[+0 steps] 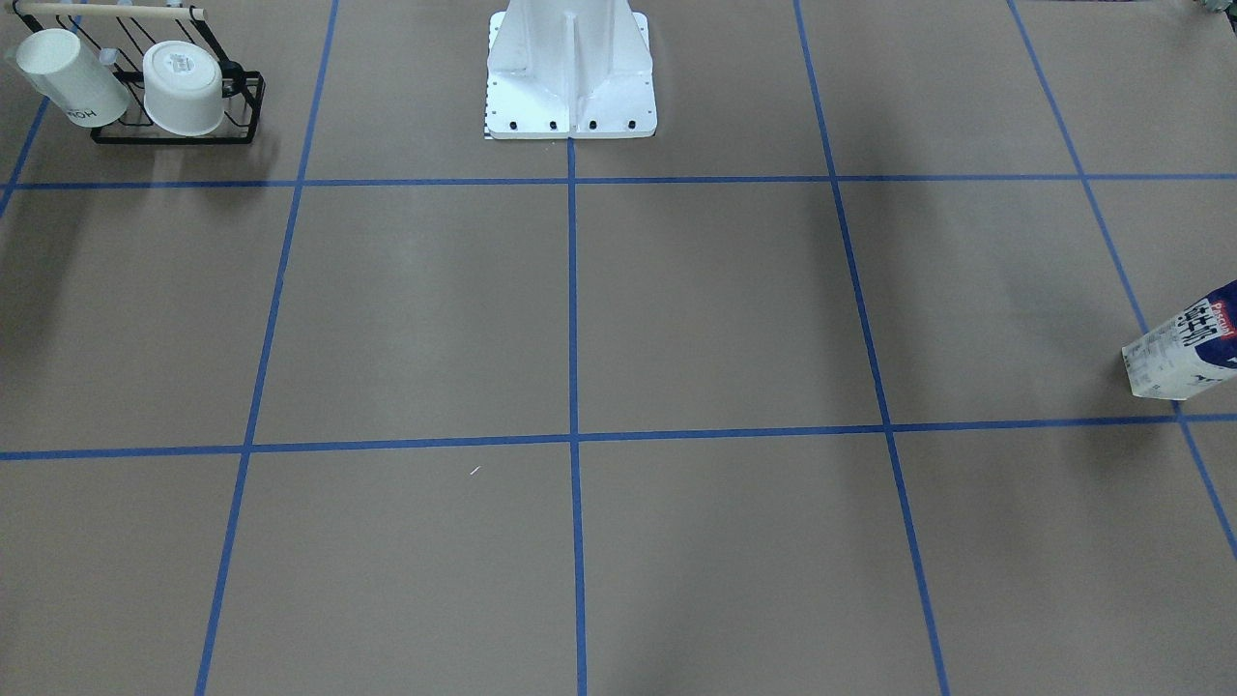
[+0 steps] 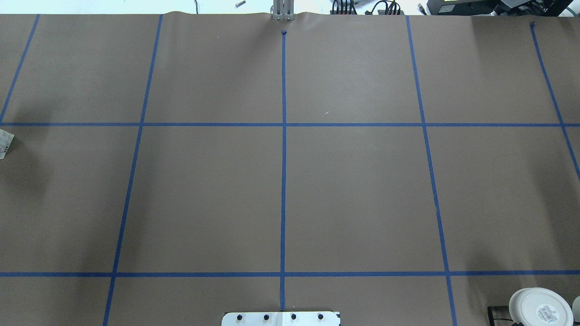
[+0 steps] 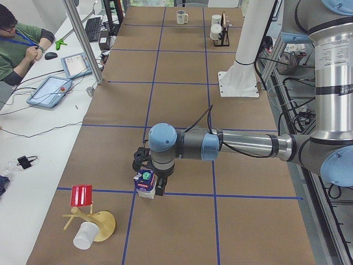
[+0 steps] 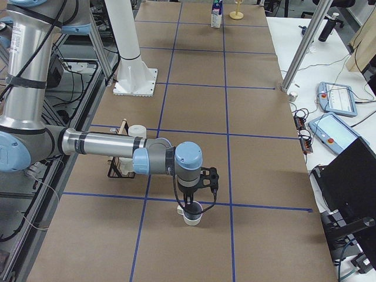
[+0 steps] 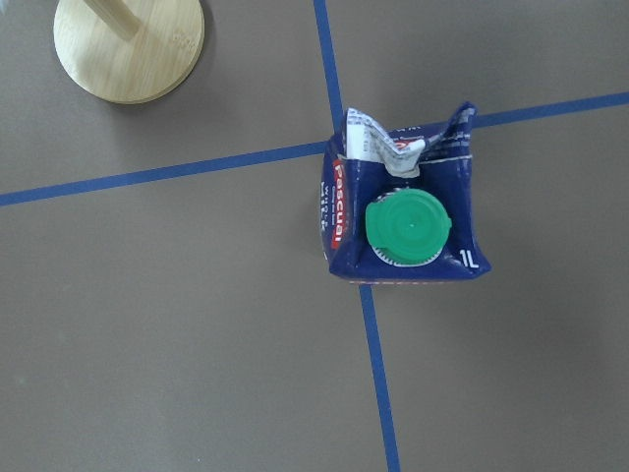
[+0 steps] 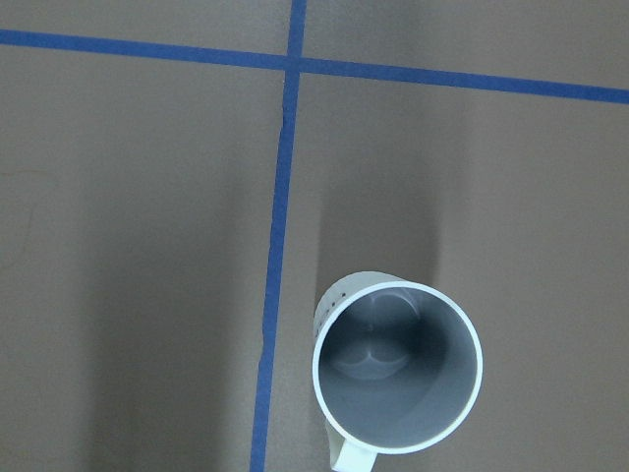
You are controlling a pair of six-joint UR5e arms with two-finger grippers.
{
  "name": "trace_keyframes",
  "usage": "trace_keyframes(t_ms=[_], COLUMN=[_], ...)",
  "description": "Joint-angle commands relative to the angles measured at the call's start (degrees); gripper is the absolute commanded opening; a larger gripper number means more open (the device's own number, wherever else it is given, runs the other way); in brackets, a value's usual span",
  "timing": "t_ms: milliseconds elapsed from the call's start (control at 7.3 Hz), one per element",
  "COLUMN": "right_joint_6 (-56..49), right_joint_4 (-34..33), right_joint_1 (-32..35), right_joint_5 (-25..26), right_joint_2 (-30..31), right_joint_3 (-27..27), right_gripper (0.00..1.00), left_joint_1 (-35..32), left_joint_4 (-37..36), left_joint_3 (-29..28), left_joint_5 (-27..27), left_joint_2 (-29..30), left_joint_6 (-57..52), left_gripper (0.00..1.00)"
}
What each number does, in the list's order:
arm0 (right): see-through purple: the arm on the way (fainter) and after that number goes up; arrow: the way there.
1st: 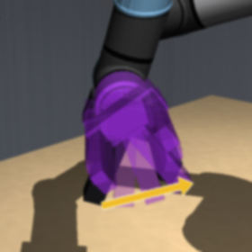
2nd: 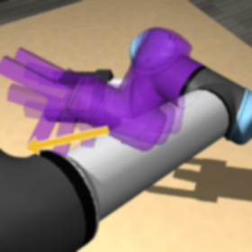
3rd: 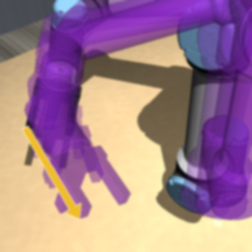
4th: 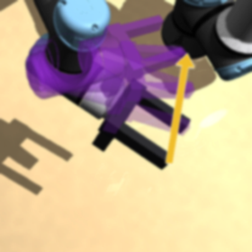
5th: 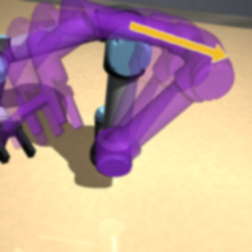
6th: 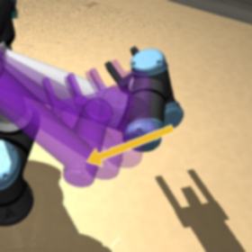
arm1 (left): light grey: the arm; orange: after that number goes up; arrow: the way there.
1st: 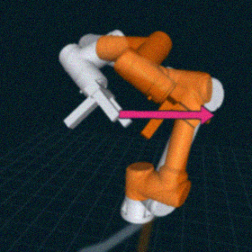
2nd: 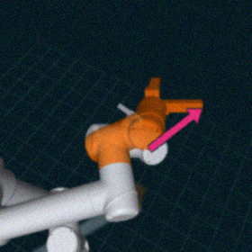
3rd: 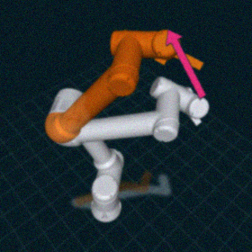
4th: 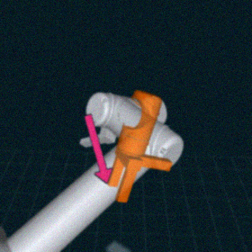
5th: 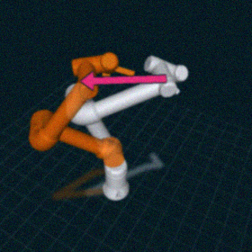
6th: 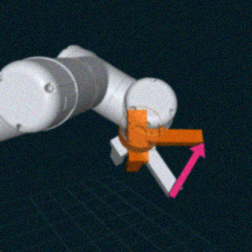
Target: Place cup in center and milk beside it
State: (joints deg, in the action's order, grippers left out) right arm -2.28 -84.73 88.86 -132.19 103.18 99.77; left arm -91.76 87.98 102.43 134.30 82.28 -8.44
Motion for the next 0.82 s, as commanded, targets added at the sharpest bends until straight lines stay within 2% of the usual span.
trace_keyframes(t_ms=[0,685], right_joint_6=[0.0,0.3], right_joint_4=[0.0,2.4], right_joint_1=[0.0,0.0], right_joint_5=[0.0,0.2], right_joint_2=[0.1,-0.9], right_joint_3=[0.0,1.5], right_gripper=[1.0,1.0], left_joint_1=[0.1,0.0], left_joint_4=[0.0,0.3], left_joint_3=[0.6,3.4], left_joint_5=[0.0,-0.4], left_joint_2=[0.1,2.0], left_joint_6=[0.1,0.0], left_gripper=[0.99,0.99])
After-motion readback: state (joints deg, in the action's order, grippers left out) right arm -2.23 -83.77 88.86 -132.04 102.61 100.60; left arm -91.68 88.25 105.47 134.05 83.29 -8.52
